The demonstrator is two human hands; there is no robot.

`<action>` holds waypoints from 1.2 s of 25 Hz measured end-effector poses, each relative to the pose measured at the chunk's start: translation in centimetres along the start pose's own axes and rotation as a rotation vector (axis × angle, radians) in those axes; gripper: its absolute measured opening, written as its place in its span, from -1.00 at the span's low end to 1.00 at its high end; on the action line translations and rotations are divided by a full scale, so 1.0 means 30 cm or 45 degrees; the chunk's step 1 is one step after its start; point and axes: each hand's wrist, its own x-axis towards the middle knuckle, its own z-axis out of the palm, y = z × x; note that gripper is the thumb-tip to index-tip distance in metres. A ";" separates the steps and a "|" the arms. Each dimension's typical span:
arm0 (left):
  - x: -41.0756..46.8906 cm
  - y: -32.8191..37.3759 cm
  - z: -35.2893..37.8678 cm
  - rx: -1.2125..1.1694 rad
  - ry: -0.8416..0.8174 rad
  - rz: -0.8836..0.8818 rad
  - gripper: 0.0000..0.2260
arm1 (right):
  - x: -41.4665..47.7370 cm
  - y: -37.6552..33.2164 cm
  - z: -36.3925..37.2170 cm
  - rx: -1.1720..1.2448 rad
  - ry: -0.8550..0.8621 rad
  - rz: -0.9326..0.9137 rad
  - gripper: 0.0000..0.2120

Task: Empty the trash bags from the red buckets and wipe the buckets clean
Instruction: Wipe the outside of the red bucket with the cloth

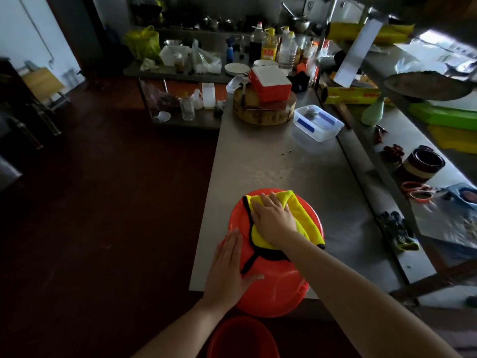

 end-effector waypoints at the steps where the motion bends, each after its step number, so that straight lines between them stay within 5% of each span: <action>1: -0.001 0.004 -0.001 0.010 0.003 -0.001 -0.02 | 0.018 0.019 -0.002 0.001 0.025 0.021 -0.55; 15: 0.003 0.008 -0.006 0.064 -0.029 -0.047 -0.03 | -0.186 0.293 -0.016 -0.082 0.164 0.227 -0.64; 30: -0.007 0.013 -0.019 0.133 -0.055 0.007 -0.03 | -0.491 0.097 0.058 0.026 0.364 0.213 -0.49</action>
